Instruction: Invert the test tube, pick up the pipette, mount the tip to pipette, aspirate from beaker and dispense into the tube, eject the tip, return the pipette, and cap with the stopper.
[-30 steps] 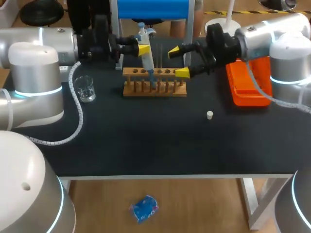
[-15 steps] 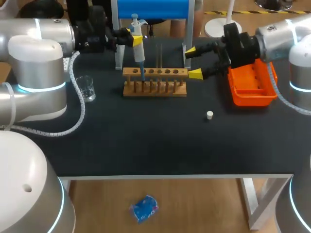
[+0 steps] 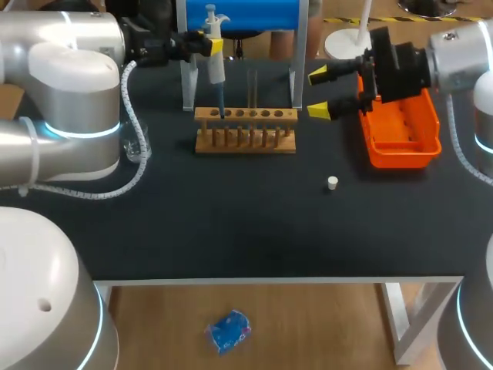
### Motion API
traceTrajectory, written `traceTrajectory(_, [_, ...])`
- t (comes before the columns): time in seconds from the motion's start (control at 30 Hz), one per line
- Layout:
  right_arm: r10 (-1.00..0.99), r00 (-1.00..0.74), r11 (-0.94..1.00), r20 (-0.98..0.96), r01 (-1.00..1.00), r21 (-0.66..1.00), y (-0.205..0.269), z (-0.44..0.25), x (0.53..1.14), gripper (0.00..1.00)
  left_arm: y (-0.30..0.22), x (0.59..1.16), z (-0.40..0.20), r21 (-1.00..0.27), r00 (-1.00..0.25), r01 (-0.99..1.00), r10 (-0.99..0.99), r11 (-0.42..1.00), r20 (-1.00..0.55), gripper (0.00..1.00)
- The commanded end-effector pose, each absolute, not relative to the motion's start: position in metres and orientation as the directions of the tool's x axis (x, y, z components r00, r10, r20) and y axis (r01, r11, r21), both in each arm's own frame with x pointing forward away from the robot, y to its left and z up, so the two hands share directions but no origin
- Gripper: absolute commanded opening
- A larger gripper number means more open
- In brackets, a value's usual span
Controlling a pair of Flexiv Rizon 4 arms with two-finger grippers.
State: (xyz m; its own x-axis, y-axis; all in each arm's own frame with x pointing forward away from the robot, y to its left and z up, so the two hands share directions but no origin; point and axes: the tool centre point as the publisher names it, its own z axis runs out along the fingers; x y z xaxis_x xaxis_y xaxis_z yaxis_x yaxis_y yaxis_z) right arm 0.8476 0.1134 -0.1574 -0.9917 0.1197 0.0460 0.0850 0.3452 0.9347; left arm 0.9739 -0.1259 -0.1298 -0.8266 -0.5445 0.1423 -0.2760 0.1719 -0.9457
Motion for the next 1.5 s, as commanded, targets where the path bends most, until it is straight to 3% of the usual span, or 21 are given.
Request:
traceTrajectory(0.03, [0.136,-0.99,0.345,0.04,0.085,0.935,0.113,-0.158,0.844,1.0,-0.126,0.973,-0.131,-0.948,-0.826,-0.273,-0.546,0.166,0.142,0.0])
traceTrajectory(0.3, [0.136,-0.99,0.345,0.04,0.085,0.935,0.113,-0.158,0.844,1.0,-0.126,0.973,-0.131,-0.948,-0.826,-0.273,-0.546,0.166,0.142,0.0])
traceTrajectory(0.5, [0.367,-0.93,0.487,0.002,0.194,0.851,0.099,-0.169,0.86,1.0,-0.121,1.002,-0.138,-0.903,-0.766,-0.359,-0.628,0.236,0.14,0.0])
traceTrajectory(0.8, [0.523,-0.848,0.551,-0.082,0.263,0.792,0.086,-0.181,0.876,1.0,-0.111,1.04,-0.16,-0.856,-0.706,-0.457,-0.683,0.242,0.184,0.0])
traceTrajectory(1.5, [0.538,-0.84,0.557,-0.071,0.291,0.777,0.11,-0.188,0.95,1.0,-0.091,1.116,-0.167,-0.81,-0.613,-0.534,-0.77,0.24,0.176,0.0])
